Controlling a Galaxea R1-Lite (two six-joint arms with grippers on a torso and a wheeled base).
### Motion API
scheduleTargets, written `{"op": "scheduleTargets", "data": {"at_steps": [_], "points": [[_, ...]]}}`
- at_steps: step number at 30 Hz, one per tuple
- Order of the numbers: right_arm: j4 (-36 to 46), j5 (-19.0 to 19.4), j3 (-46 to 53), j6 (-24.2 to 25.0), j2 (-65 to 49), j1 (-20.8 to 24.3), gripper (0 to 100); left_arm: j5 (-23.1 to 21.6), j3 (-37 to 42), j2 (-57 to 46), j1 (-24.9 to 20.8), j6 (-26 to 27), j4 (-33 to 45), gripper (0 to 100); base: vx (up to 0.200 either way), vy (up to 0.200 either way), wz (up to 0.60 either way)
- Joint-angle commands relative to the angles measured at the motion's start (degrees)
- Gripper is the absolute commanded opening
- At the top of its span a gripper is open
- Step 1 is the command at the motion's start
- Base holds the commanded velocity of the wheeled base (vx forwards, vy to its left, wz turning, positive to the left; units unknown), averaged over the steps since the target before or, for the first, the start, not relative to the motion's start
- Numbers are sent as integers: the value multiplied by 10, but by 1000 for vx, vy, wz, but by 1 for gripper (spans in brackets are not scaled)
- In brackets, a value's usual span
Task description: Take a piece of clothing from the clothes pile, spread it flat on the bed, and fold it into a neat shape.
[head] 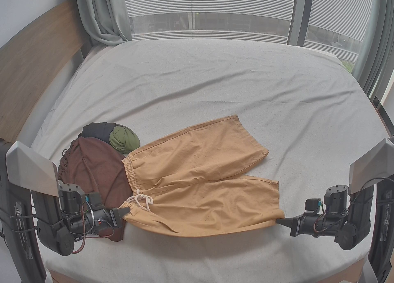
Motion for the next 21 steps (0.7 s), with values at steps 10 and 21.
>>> {"op": "scheduleTargets", "data": {"at_steps": [10,21], "points": [[1,0,-28,20,-58,1,0,15,-36,-34,-6,-33,-1,0,0,0,0],[8,1,-32,103,-110,13,0,16,-54,-56,-12,-77,-1,0,0,0,0]]}}
